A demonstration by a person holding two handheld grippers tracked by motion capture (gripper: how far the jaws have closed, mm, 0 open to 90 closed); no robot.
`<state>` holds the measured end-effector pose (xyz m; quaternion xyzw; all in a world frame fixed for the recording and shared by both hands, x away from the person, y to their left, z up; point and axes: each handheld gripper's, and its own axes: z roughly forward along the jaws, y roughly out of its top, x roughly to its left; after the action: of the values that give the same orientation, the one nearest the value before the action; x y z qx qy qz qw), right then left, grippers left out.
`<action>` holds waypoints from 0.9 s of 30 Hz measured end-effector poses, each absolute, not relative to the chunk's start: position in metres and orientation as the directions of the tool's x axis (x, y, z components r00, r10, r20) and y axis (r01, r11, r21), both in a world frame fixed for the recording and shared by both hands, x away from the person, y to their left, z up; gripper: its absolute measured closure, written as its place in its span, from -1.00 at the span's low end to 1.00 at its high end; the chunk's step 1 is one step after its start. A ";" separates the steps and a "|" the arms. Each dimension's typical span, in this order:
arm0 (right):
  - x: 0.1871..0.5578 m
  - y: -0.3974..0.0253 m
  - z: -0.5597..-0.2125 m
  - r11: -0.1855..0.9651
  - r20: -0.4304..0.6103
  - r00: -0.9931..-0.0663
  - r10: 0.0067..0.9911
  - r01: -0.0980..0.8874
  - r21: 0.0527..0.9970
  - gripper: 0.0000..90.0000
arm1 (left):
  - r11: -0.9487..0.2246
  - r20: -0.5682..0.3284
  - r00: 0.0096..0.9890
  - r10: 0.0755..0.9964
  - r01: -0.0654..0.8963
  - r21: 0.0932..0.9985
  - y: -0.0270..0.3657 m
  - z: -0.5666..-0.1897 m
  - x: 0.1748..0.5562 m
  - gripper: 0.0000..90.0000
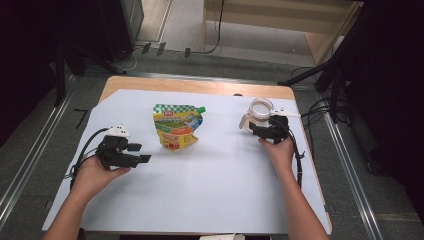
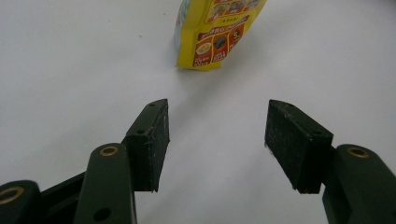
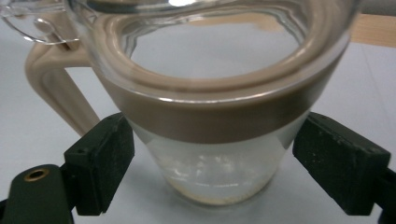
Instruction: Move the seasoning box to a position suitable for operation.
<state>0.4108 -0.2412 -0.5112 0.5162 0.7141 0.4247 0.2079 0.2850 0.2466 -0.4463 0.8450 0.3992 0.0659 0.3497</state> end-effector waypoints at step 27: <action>0.423 -0.227 -0.521 0.137 0.058 -0.356 0.933 0.500 0.855 -0.73 | -0.434 -0.166 0.662 0.731 0.638 0.636 0.254 -0.448 0.281 -0.10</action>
<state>0.4226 -0.2266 -0.5214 0.5055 0.7085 0.4194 0.2581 0.2810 0.2536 -0.4480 0.8440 0.4055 0.0672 0.3445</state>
